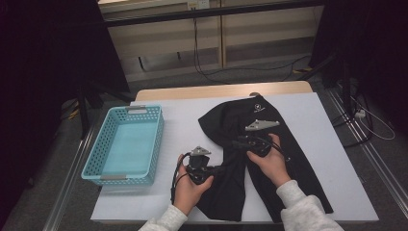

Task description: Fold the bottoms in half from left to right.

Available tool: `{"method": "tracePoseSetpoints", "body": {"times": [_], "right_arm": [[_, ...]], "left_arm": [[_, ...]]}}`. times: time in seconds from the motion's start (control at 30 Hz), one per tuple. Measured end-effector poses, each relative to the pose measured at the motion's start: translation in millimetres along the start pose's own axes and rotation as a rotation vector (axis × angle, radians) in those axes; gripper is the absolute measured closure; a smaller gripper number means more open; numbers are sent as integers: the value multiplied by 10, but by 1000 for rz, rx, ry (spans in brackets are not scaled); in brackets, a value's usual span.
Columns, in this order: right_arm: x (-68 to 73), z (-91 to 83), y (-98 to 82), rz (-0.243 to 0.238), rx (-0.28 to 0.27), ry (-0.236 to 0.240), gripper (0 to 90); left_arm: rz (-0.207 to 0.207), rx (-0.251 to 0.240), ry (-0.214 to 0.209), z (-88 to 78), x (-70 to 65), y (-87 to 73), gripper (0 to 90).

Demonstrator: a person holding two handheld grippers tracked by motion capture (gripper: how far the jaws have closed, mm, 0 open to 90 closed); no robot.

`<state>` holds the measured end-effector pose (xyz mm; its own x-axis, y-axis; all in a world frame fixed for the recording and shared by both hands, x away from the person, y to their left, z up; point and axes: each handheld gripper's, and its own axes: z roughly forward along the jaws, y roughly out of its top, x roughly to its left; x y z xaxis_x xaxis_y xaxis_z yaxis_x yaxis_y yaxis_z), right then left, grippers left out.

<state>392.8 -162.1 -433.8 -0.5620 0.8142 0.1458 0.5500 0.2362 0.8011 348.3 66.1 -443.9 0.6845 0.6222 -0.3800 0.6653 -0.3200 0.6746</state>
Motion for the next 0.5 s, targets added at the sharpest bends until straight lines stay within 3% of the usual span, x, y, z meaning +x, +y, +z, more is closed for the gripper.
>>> {"method": "tracePoseSetpoints", "body": {"times": [0.13,0.3,0.5], "right_arm": [[75,116,128,-37,-13,29,610],[209,362,235,-118,45,41,543],[254,646,253,-135,93,44,470]], "left_arm": [[-2,-6,4,-3,12,-10,869],[-16,-5,4,-14,26,-27,868],[-19,5,11,-14,45,-52,868]]}}
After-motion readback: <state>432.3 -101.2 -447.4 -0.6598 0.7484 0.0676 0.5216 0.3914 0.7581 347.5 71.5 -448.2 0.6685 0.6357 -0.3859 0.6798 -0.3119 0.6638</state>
